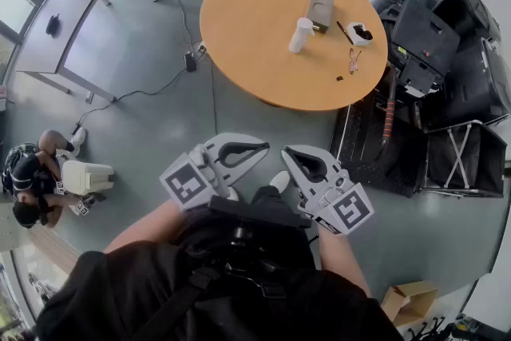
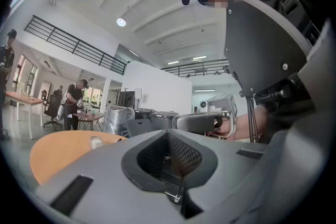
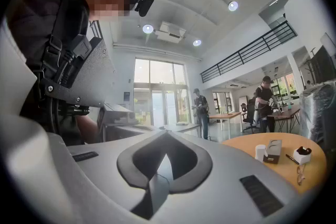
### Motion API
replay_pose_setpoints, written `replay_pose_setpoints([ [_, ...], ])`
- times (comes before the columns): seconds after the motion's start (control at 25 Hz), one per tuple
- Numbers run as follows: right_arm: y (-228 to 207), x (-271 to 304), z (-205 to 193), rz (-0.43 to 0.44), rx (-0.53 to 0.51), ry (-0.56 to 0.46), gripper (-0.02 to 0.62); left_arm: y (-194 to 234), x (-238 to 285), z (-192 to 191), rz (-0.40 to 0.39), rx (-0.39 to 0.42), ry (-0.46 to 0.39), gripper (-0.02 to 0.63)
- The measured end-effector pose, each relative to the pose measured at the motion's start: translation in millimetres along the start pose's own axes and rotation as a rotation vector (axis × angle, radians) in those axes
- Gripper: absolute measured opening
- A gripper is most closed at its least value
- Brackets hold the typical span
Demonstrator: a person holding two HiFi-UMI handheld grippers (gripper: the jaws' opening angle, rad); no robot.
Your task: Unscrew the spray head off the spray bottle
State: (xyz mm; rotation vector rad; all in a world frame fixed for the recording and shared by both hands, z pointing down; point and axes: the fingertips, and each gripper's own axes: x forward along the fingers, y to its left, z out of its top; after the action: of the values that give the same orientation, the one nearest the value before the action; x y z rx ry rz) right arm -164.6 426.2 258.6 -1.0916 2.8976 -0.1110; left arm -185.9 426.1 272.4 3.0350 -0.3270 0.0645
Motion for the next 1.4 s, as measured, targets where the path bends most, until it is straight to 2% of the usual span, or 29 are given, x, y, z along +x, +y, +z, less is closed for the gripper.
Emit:
replay_pose_setpoints([
  [0.2,-48,-3,2,0.003,-0.006,0.015,-0.008,22,39,-1,0.012,0.011,0.012,0.006],
  [0.48,-109,-12,5,0.032,-0.008,0.032,-0.008,48,98,10,0.036,0.004,-0.013,0.006],
  [0.88,-183,-42,4,0.089,0.046,0.032,-0.008,70,176,3,0.118,-0.067,0.043,0.008],
  [1.08,-225,-54,6,0.114,0.069,0.027,-0.006,84,211,3,0.158,-0.098,0.045,0.008],
  [1.4,-257,-53,-3,0.153,0.078,0.044,-0.006,94,242,-7,0.156,-0.09,0.069,0.008],
])
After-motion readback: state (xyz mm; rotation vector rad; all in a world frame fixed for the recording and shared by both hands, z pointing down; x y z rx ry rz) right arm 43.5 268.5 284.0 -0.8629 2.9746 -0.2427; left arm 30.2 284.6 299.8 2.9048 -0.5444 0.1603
